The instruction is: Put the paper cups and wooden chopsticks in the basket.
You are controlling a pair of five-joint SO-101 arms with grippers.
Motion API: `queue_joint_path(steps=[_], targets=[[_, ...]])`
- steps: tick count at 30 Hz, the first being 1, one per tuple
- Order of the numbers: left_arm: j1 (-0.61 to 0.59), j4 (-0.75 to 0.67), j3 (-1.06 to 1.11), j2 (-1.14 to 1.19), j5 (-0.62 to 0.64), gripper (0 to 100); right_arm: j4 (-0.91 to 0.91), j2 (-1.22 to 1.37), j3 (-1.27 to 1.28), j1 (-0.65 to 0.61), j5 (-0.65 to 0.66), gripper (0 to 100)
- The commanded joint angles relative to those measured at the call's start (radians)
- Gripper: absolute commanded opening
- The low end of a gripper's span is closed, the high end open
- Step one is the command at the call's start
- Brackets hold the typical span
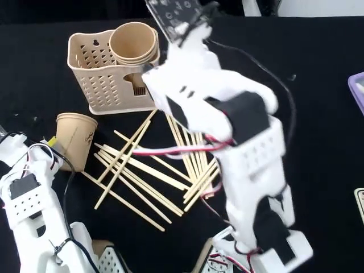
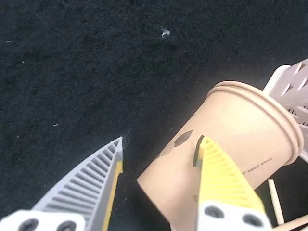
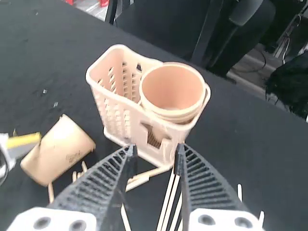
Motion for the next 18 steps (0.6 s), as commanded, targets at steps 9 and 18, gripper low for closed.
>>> queue_joint_path(steps=[9,18], targets=[[-0.048,-0.173,-0.030,-0.017,0.052,25,0.193,-0.234,0.038,0.238,0.098,13.9],[-0.018,-0.267,-0.004,-0.008,0.178,25,0.158,-0.453,0.415,0.443,0.279,13.9]])
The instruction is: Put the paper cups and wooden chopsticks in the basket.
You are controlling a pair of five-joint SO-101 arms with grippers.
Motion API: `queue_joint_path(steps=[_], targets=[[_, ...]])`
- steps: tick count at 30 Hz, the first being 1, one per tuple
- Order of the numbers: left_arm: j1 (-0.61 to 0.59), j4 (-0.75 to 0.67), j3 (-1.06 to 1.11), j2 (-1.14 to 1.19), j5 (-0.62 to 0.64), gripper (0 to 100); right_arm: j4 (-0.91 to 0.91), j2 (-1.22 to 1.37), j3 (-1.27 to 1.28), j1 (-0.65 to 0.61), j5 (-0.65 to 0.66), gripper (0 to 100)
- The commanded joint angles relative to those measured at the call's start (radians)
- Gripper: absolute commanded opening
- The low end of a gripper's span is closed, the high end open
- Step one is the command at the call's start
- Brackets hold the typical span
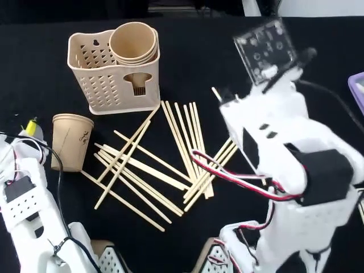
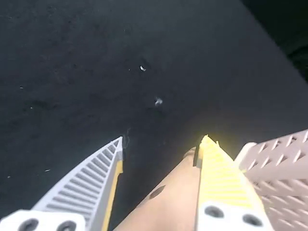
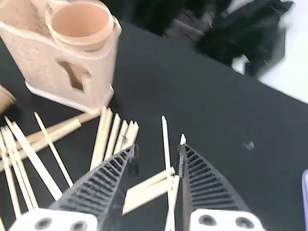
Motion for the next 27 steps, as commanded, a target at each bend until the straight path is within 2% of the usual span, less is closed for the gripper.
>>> queue_joint_path(steps=[1,6,11,17,27], targets=[[0.058,-0.078,0.010,-0.008,0.018,25,-0.032,-0.091,0.160,0.061,0.041,13.9],[0.087,-0.218,0.030,-0.008,0.020,25,-0.184,-0.222,0.400,0.137,0.080,13.9],[0.143,-0.229,-0.010,0.008,0.006,25,-0.262,-0.360,0.615,0.207,0.129,13.9],[0.242,-0.115,-0.197,0.160,-0.037,25,-0.345,-0.521,0.842,0.218,0.141,13.9],[0.239,0.215,-0.550,0.494,-0.037,25,-0.348,-0.806,1.036,0.218,0.141,14.1]])
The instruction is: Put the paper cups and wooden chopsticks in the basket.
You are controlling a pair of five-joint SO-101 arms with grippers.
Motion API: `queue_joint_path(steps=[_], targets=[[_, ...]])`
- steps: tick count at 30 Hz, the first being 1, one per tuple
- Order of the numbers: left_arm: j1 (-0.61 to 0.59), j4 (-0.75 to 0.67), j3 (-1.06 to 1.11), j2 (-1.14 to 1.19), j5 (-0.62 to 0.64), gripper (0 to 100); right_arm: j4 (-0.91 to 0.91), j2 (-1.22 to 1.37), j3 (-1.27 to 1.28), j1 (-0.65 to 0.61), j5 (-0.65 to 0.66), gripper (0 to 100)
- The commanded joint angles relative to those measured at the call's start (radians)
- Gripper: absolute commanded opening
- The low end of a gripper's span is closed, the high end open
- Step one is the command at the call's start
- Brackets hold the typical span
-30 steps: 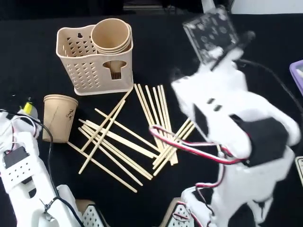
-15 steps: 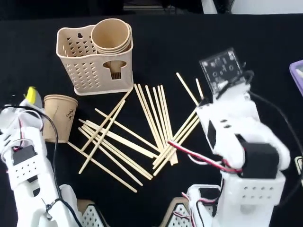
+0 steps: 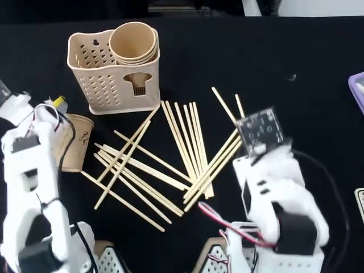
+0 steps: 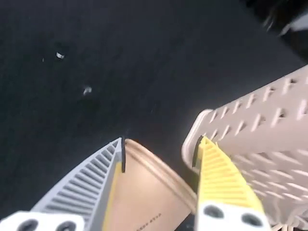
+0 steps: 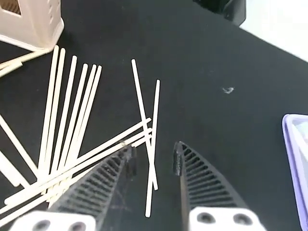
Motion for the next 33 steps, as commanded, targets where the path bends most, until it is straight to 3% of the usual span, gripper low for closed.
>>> queue_joint_path(steps=[1,5,9,20,24,29,33], targets=[[0.012,0.130,-0.176,0.072,-0.012,25,-0.026,-0.088,0.027,0.015,0.008,14.1],[0.015,0.276,-0.271,0.120,-0.023,25,-0.028,-0.142,0.076,0.015,0.008,14.1],[0.019,0.384,-0.325,0.121,-0.149,25,-0.028,-0.150,0.119,0.015,0.008,14.1],[0.013,0.400,-0.312,0.132,-0.203,25,-0.091,-0.157,0.186,0.015,0.008,14.0],[0.013,0.339,-0.311,0.126,-0.180,25,-0.091,-0.157,0.186,0.015,0.008,14.0],[0.018,0.296,-0.318,0.124,0.000,25,-0.086,-0.157,0.188,0.015,0.008,13.9],[0.030,0.287,-0.312,0.143,0.038,25,-0.084,-0.157,0.188,0.015,0.008,13.9]])
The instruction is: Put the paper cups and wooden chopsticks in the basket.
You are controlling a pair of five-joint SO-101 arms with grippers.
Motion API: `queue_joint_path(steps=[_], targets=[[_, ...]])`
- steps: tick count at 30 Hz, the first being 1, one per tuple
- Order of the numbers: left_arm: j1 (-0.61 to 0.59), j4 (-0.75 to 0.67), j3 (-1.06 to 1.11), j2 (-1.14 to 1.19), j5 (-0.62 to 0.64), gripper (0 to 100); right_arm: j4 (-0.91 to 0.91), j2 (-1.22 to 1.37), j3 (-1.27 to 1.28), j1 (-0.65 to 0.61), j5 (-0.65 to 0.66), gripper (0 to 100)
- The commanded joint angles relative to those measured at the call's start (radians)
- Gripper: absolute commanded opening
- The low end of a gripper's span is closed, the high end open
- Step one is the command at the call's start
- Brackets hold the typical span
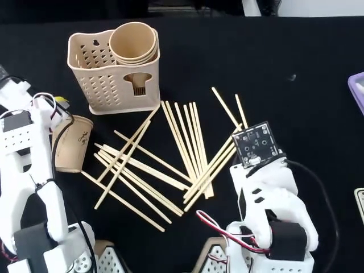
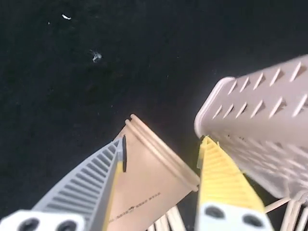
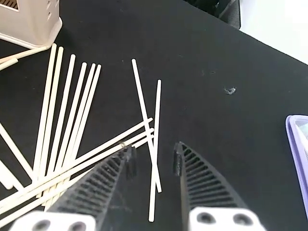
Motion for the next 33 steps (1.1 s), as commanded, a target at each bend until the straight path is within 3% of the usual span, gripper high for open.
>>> queue_joint_path(steps=[1,11,17,23,27,33], targets=[[0.028,-0.037,-0.048,0.012,0.029,25,-0.018,-0.012,-0.002,0.015,0.008,13.9],[0.018,-0.029,-0.058,0.175,0.015,25,-0.025,-0.012,0.073,0.015,0.008,13.9],[-0.016,0.137,-0.130,0.175,-0.041,24,-0.026,-0.012,0.076,0.015,0.008,13.9],[-0.079,0.267,-0.214,0.175,-0.060,4,-0.068,-0.012,0.099,0.015,0.002,13.9],[-0.125,0.275,-0.214,0.175,-0.141,4,-0.110,-0.012,0.145,0.015,0.000,13.9],[-0.211,0.433,-0.341,0.175,-0.175,4,-0.149,-0.012,0.177,0.015,0.000,13.9]])
